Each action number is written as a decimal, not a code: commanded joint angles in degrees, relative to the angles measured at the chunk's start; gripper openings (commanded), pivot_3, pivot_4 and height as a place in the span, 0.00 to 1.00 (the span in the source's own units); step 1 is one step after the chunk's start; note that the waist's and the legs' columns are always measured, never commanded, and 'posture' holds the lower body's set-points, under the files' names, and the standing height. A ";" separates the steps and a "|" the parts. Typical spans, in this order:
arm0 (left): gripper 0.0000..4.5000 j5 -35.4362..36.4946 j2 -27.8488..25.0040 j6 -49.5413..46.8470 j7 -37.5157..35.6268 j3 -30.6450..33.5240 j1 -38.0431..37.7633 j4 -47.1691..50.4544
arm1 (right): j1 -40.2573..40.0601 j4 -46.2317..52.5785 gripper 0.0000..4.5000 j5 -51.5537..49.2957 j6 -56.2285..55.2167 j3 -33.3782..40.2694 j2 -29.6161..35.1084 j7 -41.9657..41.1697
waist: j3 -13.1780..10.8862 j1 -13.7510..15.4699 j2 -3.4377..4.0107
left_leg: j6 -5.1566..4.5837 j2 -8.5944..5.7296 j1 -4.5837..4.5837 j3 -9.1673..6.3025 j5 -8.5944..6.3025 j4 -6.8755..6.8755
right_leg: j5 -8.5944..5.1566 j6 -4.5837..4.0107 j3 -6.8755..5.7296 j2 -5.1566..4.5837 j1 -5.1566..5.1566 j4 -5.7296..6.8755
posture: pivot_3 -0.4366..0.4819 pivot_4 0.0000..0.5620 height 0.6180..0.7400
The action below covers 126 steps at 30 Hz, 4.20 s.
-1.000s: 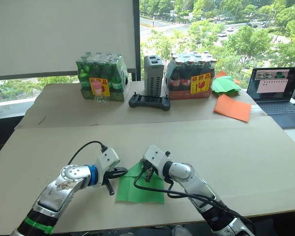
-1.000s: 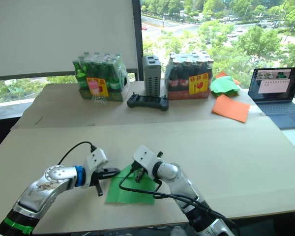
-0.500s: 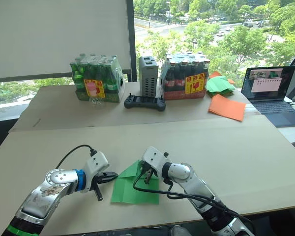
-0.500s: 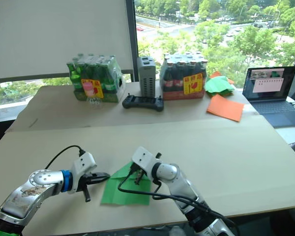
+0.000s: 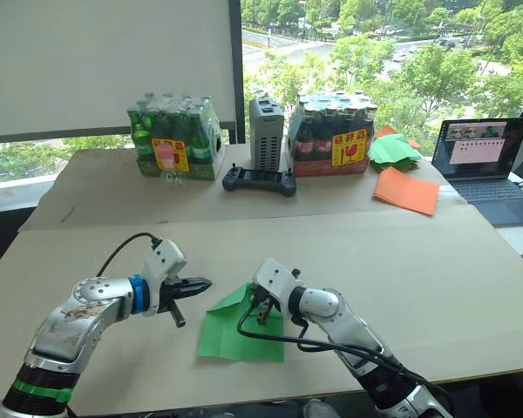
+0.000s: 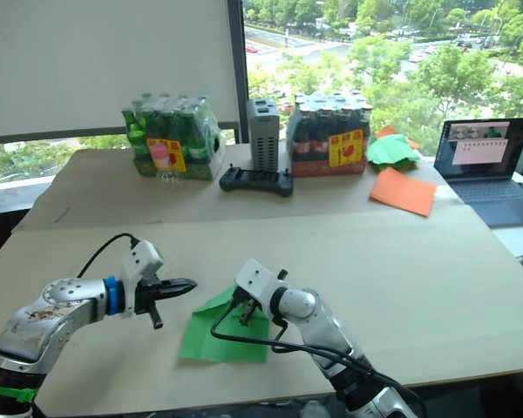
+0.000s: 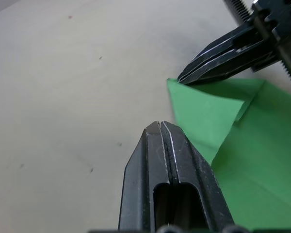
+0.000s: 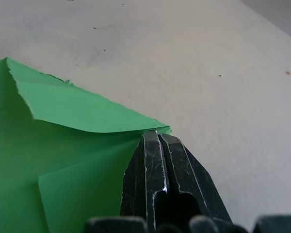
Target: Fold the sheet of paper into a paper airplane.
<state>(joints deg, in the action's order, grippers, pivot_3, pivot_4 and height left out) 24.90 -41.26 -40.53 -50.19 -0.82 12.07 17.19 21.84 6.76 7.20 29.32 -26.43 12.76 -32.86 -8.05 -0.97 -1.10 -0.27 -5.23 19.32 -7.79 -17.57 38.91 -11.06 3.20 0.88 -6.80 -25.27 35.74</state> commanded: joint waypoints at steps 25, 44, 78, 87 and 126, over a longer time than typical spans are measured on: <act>0.01 -5.84 5.02 3.88 2.63 -9.31 -1.51 -0.58 | -12.00 28.93 0.00 -14.41 12.57 14.04 12.12 -3.63 | -0.13 1.25 0.12 | 0.07 -1.99 1.47 -2.77 1.15 0.26 | -0.50 0.40 -2.07 -2.02 -0.08 0.44 | 0.48 0.27 0.64; 0.01 -7.80 7.10 5.01 2.00 -11.49 2.46 -4.09 | -20.44 30.51 0.00 -16.25 11.47 10.87 26.44 -7.92 | -0.18 1.71 0.04 | -0.58 -1.76 1.17 -1.84 0.75 0.25 | -0.66 0.88 -1.31 -1.93 0.03 0.33 | 0.48 0.27 0.64; 0.01 -8.89 8.16 4.31 1.16 -12.77 6.59 -4.84 | -9.43 23.37 0.00 -19.70 11.47 5.79 9.92 -1.37 | -0.19 1.34 0.02 | -0.28 -1.76 1.07 -1.73 0.92 0.25 | -0.44 0.57 -1.15 -1.87 -0.01 0.36 | 0.48 0.27 0.64; 0.01 -9.86 8.72 4.25 1.75 -14.49 6.41 -4.63 | -6.32 20.34 0.00 -19.10 10.97 4.04 7.08 -0.50 | -0.19 1.37 0.02 | -0.26 -1.78 1.07 -1.68 0.93 0.26 | -0.44 0.58 -1.07 -1.84 -0.04 0.34 | 0.48 0.27 0.64; 0.01 -3.66 -1.26 2.14 0.58 -0.01 4.31 -2.15 | -1.66 5.38 0.00 -10.66 4.83 -1.99 3.53 -2.72 | -0.18 0.21 0.01 | -0.22 -1.72 0.99 -1.27 0.90 0.26 | -0.39 0.55 -0.51 -1.65 -0.43 0.59 | 0.48 0.27 0.64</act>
<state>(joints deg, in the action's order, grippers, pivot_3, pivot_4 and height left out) 20.43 -41.95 -39.84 -48.66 -1.95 15.41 13.04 20.14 11.85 -3.57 34.30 -27.31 16.40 -34.85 -8.22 -0.76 -1.09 -0.49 -6.95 20.31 -9.04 -16.67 39.17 -11.46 3.76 0.37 -8.44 -25.69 36.32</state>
